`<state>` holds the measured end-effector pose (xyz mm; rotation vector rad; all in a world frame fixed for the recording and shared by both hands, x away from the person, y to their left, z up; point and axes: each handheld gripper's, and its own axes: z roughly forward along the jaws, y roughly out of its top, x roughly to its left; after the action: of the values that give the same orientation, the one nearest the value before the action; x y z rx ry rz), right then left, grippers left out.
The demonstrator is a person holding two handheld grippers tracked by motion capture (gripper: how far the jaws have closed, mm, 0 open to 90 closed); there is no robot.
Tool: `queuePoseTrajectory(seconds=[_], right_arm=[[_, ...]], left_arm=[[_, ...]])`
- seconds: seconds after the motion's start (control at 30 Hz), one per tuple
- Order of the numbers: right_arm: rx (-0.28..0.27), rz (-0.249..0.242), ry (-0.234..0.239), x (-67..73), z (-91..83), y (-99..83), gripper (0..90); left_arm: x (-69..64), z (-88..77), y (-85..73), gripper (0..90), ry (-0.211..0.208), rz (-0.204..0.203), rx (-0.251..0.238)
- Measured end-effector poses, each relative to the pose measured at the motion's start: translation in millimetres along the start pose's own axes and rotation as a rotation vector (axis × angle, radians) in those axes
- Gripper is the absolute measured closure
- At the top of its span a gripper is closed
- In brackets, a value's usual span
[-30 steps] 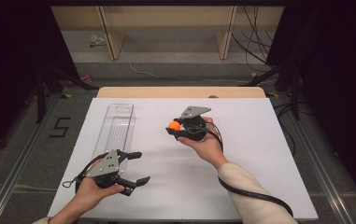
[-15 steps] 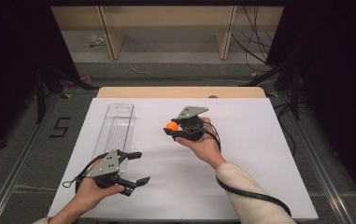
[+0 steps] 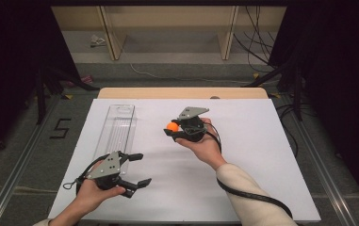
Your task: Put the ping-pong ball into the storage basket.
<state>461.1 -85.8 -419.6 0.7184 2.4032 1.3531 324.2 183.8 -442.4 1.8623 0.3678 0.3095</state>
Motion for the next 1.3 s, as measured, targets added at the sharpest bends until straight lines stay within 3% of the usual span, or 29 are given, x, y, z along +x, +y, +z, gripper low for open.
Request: queuePoseTrajectory(seconds=[1.3], right_arm=[[-0.013, -0.011, 0.046, 14.7, 18.7, 18.7, 51.3]], left_arm=[[-0.5, 0.4, -0.3, 16.0, -0.003, 0.0, 0.005]])
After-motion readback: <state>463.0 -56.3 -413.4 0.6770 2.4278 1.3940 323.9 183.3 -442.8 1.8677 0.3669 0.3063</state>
